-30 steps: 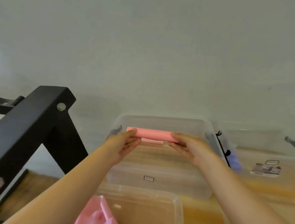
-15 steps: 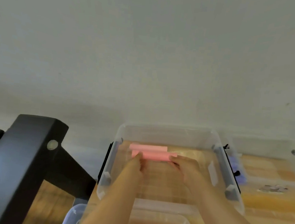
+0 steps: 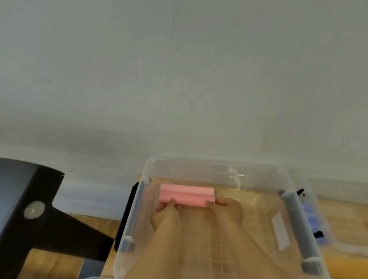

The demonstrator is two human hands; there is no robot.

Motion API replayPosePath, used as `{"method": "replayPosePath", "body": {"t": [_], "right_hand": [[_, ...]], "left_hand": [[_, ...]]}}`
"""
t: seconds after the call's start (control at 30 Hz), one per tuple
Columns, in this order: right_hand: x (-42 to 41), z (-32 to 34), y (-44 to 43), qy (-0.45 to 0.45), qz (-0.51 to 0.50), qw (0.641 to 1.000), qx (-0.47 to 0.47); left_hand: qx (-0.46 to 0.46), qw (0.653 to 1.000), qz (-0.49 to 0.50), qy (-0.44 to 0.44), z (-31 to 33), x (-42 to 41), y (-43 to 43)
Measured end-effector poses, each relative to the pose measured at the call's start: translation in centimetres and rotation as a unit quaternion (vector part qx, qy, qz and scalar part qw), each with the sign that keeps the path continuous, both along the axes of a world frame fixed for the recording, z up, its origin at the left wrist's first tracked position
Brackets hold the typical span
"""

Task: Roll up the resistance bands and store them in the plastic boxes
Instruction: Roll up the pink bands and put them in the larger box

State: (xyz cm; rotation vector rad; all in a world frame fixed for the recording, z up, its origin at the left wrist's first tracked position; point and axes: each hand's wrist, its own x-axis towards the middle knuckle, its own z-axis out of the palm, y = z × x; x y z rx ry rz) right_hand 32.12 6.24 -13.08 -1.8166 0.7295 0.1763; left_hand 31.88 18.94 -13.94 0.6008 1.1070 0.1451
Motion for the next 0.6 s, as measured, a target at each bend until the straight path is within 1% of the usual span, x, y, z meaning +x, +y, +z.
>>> {"method": "replayPosePath", "body": {"t": [0.1,0.27,0.37,0.5,0.6], "right_hand": [[0.3,-0.1,-0.2,-0.011,0.012,0.999,-0.028],[0.3,-0.7,-0.2,-0.019,0.021,0.999,-0.043],[0.3,-0.8,0.1,-0.022,0.025,0.998,-0.047],[0.2,-0.4,0.6,-0.014,0.063,0.996,-0.067],[0.3,-0.2,0.5,-0.008,0.084,0.994,-0.066]], "left_hand": [[0.004,1.0,0.006,-0.006,-0.4,0.1,-0.1],[0.062,0.997,-0.041,0.012,-1.0,-0.5,0.3],[0.073,0.996,-0.059,0.009,-1.1,-0.3,0.1],[0.086,0.994,-0.07,0.018,-1.1,0.1,0.0],[0.099,0.99,-0.1,0.021,-0.4,-0.1,0.0]]}}
